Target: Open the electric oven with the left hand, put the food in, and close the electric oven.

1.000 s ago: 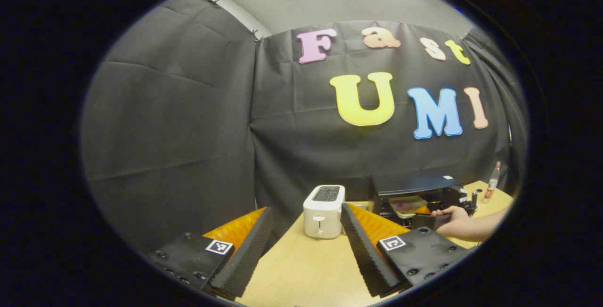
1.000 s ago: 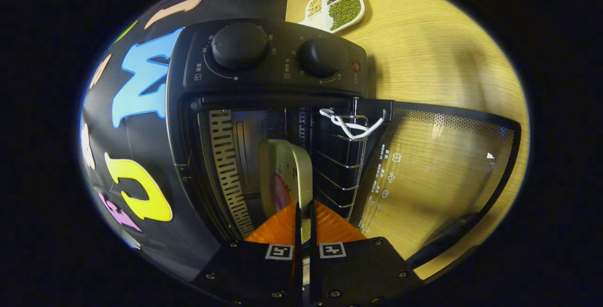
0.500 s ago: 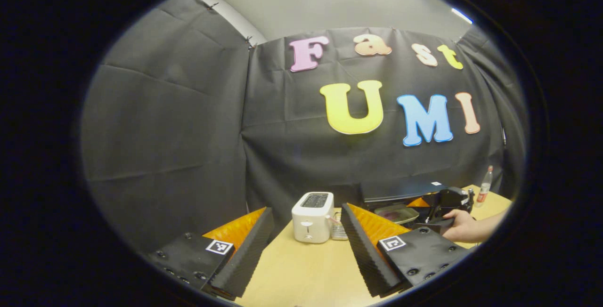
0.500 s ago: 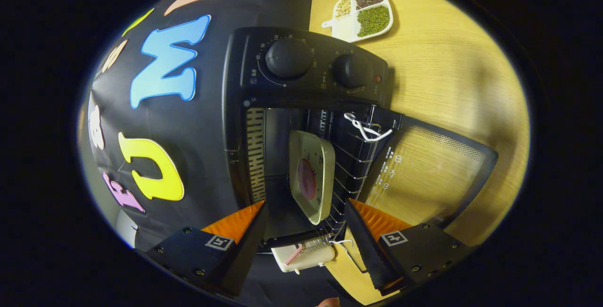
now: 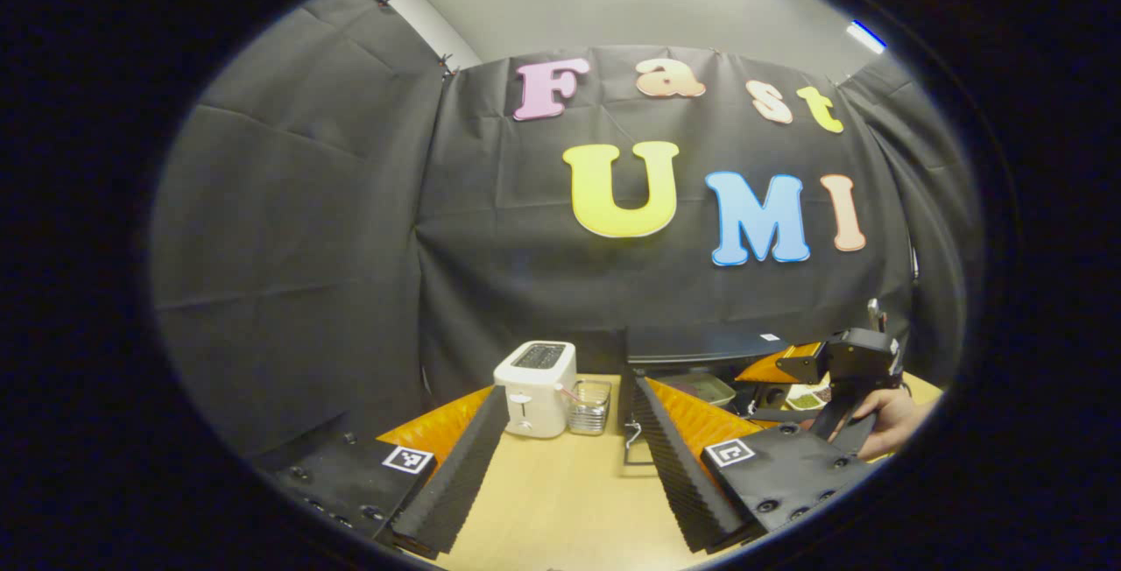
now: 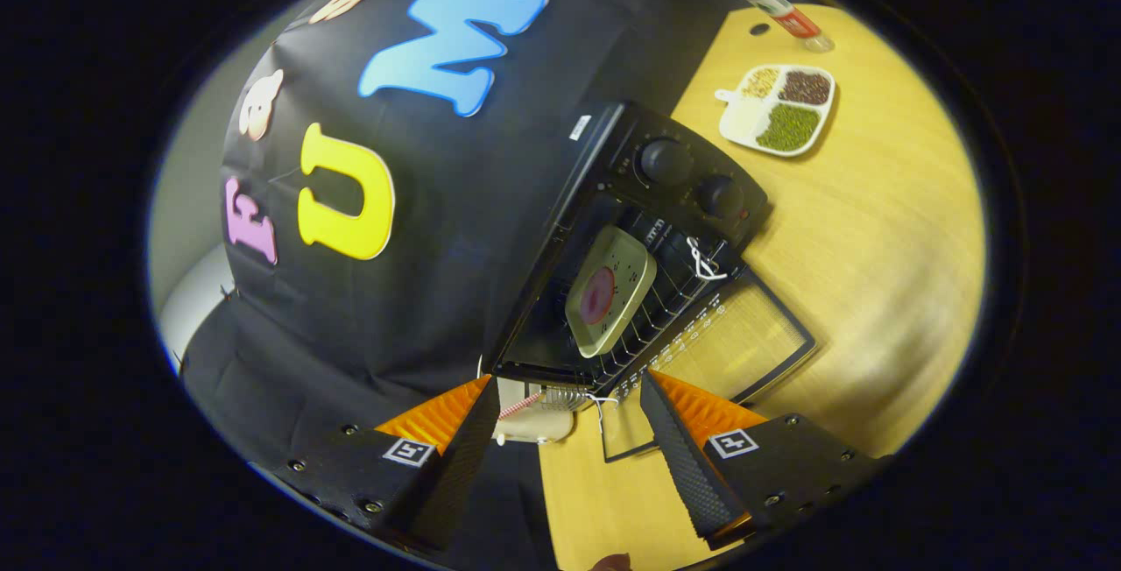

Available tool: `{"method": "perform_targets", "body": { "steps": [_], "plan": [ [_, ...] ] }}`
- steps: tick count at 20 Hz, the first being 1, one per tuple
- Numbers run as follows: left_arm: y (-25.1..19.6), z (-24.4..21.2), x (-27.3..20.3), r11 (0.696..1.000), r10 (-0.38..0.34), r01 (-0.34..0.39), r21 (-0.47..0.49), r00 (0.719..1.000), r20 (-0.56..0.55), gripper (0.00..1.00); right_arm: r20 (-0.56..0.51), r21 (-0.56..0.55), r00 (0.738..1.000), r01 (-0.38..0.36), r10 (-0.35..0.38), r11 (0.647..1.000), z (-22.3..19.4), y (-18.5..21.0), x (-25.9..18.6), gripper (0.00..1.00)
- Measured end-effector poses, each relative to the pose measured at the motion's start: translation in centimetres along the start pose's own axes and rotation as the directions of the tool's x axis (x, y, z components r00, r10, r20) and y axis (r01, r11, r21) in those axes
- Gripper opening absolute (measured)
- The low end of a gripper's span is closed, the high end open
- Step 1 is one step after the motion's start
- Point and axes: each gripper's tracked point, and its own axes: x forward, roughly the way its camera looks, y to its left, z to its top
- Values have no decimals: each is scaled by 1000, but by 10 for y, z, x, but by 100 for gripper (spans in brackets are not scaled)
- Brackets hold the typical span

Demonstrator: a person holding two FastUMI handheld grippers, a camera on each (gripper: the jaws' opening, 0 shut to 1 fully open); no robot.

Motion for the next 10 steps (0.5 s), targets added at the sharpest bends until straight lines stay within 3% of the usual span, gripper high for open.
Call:
{"method": "perform_targets", "body": {
  "steps": [1,2,4,5,6,8,10],
  "plan": [
    [-5,-5,2,1000,-10,10,-2,1000,-9,90,0,-53,1000,-7,7,999,1,1,-10,97],
    [-12,-10,2,1000,-16,15,-1,1000,-22,100,5,-109,1000,-3,3,994,3,0,-19,98],
    [-24,-23,2,999,-40,40,-7,998,-54,100,23,-214,1000,6,-1,977,10,-4,-37,97],
    [-29,-28,3,999,-50,49,-10,996,-69,90,29,-263,1000,14,-6,965,12,-5,-44,98],
    [-35,-34,6,998,-63,62,-13,994,-85,97,34,-304,999,22,-12,952,15,-8,-51,98],
    [-48,-49,14,996,-88,87,-20,989,-115,100,51,-369,998,41,-24,929,23,-13,-63,98],
    [-64,-62,19,993,-120,117,-29,982,-147,97,85,-424,996,64,-31,904,33,-16,-79,98]
  ]
}}
